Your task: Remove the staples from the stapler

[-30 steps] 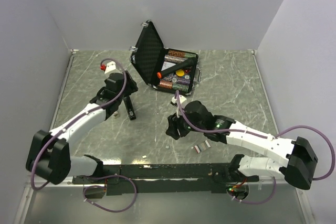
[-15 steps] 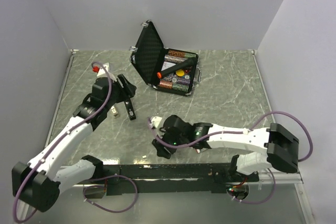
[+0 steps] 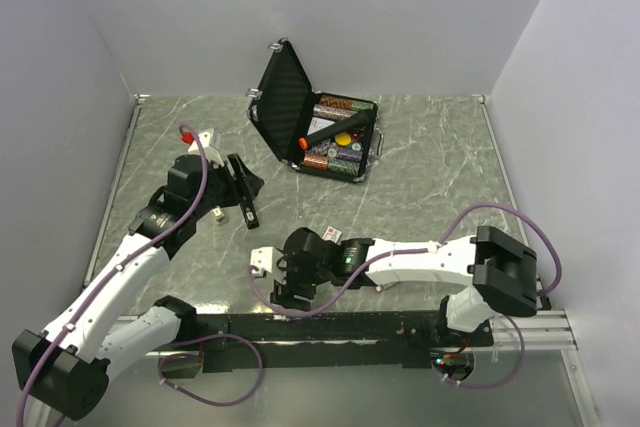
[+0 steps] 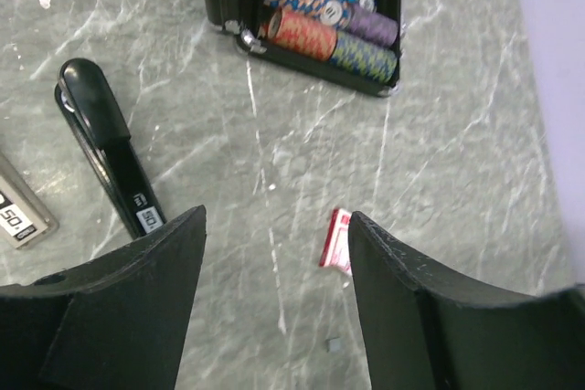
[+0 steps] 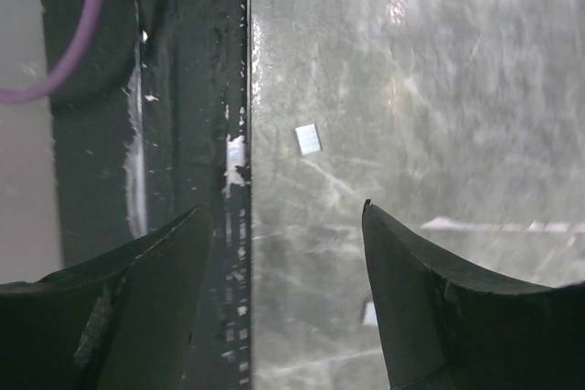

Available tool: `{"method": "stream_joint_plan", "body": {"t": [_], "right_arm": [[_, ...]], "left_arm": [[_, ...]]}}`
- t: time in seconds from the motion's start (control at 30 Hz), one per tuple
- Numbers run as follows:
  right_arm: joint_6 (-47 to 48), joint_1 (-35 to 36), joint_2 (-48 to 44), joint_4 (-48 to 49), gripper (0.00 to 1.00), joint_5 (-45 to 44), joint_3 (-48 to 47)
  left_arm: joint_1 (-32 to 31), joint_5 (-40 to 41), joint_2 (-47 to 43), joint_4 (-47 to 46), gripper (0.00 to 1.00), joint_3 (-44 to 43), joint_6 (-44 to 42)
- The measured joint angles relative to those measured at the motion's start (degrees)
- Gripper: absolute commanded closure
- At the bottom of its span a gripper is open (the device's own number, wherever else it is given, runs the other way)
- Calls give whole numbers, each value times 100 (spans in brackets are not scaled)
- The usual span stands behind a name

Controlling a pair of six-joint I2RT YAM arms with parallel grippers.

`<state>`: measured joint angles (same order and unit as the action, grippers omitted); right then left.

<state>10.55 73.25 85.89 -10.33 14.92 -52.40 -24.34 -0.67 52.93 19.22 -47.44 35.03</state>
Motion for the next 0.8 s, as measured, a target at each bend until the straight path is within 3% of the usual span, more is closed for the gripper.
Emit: {"method": "stream_joint_plan", "body": {"t": [0.37,0.8], "right_arm": [[1725,11,393,87,26,339,-101],[2098,11,1388,63,30,745,-859]], "left_arm": [[0,-197,-299,374,30,74,-398],[37,-363,-595,470,30,385,-599]]}}
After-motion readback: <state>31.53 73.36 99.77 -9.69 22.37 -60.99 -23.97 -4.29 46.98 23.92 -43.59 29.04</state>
